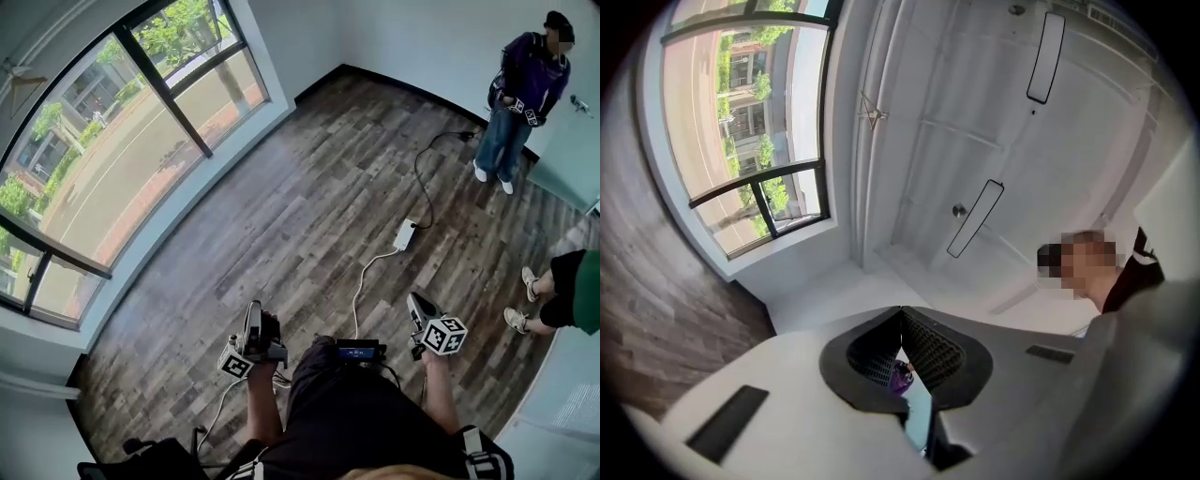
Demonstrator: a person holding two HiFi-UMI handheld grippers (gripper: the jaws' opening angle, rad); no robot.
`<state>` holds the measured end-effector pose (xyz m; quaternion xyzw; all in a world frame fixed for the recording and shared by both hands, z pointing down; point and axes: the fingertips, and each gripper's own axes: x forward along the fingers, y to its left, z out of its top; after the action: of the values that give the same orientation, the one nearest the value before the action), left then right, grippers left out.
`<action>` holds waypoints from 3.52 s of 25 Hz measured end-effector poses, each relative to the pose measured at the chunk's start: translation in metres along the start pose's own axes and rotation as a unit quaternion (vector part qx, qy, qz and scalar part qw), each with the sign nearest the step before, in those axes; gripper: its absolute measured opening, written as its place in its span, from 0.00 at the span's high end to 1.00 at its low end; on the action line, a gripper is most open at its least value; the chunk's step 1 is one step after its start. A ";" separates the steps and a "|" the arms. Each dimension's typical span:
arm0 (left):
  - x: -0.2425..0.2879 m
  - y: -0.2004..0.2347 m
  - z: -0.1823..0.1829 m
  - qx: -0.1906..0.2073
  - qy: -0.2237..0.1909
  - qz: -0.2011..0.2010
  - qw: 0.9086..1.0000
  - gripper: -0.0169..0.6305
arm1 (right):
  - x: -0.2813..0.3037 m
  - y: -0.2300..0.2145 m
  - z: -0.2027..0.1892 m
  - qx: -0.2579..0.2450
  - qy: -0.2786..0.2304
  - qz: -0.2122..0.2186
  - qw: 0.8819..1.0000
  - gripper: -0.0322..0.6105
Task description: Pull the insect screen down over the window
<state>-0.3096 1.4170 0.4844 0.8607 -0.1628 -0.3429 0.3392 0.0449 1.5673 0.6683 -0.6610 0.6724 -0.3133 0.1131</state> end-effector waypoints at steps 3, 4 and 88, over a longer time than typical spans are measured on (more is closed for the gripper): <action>0.050 0.037 -0.003 0.001 0.001 0.000 1.000 0.96 | 0.023 -0.014 0.008 0.010 0.003 -0.010 1.000 0.94; 0.066 0.054 -0.006 0.008 0.006 -0.001 1.000 0.96 | 0.035 -0.020 0.014 0.007 0.003 -0.014 1.000 0.94; 0.883 0.872 0.439 0.490 0.109 0.282 0.818 0.96 | 1.343 0.118 0.540 -0.528 0.091 0.317 0.783 0.88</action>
<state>-0.0307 0.1318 0.4325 0.8614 -0.5069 -0.0115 -0.0300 0.1194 0.1237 0.5329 -0.3353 0.9116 0.0857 -0.2218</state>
